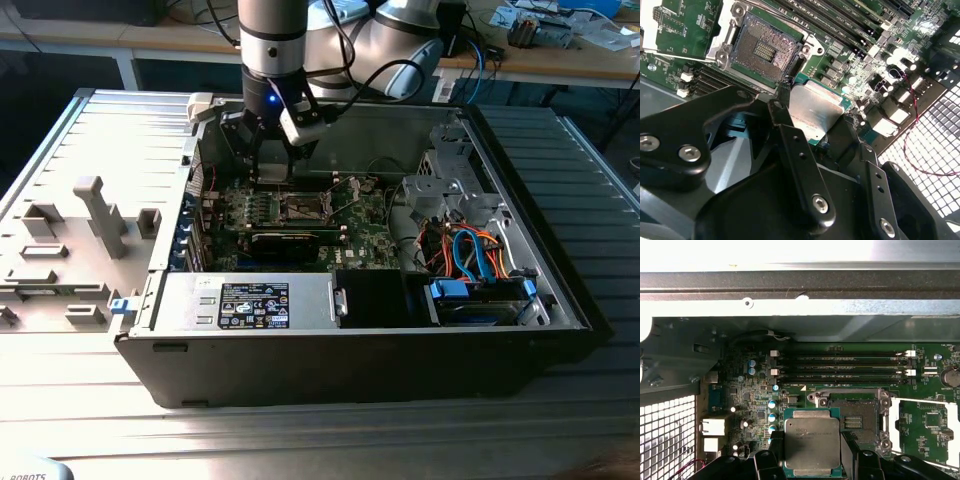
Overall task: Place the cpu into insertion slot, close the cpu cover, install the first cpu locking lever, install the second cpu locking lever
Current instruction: 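Place the cpu into insertion slot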
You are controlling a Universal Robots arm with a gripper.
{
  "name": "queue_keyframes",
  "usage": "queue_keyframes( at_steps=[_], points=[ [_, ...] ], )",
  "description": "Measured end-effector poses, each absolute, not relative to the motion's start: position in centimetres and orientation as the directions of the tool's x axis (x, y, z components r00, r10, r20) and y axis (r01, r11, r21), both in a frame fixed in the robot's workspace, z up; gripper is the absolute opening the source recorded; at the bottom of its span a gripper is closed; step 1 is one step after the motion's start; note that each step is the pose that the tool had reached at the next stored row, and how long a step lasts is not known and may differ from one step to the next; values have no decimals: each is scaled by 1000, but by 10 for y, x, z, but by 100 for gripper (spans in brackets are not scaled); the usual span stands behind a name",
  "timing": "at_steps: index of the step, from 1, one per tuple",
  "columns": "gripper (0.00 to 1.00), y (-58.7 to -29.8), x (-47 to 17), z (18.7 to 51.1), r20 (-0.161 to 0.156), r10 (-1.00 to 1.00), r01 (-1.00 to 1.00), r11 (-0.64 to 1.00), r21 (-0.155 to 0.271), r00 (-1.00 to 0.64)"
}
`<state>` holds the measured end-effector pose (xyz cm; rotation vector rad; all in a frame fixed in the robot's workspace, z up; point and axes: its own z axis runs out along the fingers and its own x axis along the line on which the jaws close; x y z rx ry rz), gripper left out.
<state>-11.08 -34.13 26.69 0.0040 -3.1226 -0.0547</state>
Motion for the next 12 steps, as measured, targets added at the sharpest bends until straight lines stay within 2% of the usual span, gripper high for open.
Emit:
queue_keyframes(
  at_steps=[12],
  points=[
    [54,-341,-115,267,18,-3,-2,999,35,-1000]
  ],
)
